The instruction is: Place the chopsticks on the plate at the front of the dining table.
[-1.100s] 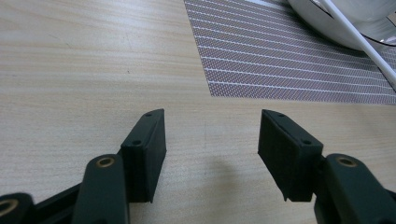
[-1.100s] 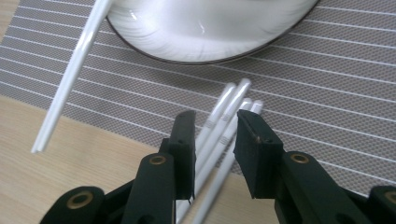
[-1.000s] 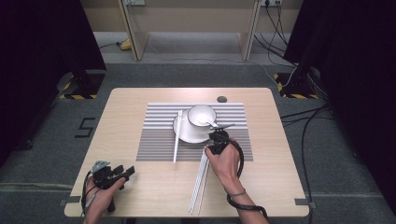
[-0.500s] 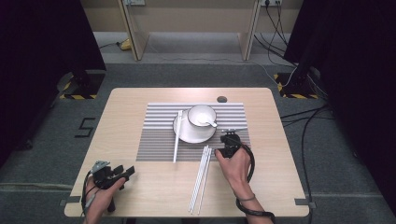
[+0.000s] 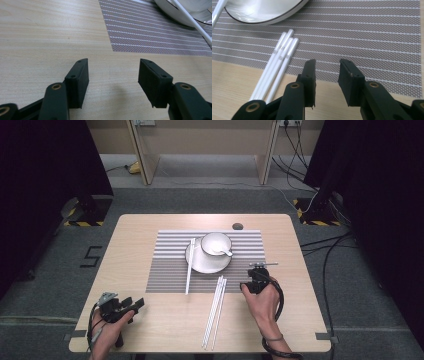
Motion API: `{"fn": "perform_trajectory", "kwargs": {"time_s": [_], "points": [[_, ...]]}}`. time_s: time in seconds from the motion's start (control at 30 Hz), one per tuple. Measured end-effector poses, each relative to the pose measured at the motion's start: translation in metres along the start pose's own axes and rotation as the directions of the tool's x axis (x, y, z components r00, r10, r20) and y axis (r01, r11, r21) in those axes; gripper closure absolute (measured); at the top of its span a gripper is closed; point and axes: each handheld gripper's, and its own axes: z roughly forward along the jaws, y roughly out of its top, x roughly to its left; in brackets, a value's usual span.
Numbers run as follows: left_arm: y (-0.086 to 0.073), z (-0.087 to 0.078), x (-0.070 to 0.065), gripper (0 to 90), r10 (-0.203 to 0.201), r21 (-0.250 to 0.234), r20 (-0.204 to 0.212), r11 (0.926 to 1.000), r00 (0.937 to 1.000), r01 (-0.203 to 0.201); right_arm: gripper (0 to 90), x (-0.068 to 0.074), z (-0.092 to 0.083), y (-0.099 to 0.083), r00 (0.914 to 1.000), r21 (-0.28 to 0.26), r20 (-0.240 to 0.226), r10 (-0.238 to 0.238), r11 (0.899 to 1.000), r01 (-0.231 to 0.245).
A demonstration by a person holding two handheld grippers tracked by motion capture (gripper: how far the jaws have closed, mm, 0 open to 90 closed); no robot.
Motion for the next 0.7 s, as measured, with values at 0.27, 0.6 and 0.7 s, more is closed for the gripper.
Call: {"fn": "perform_trajectory", "kwargs": {"time_s": [0.27,0.6,0.7], "points": [[0.000,0.000,0.000,41.2,0.002,0.001,-0.002,1.0000,1.0000,-0.002,66.3,-0.018,-0.006,-0.010,0.9993,-0.015,0.016,0.033,0.999,-0.033],[0.000,0.000,0.000,41.2,0.000,0.000,-0.002,1.0000,1.0000,0.000,65.7,-0.035,-0.013,-0.024,0.9974,-0.048,0.037,0.061,0.997,-0.060],[0.000,0.000,0.000,41.2,0.000,-0.001,-0.002,1.0000,1.0000,0.000,65.7,-0.041,-0.013,-0.029,0.9972,-0.049,0.034,0.067,0.997,-0.065]]}}
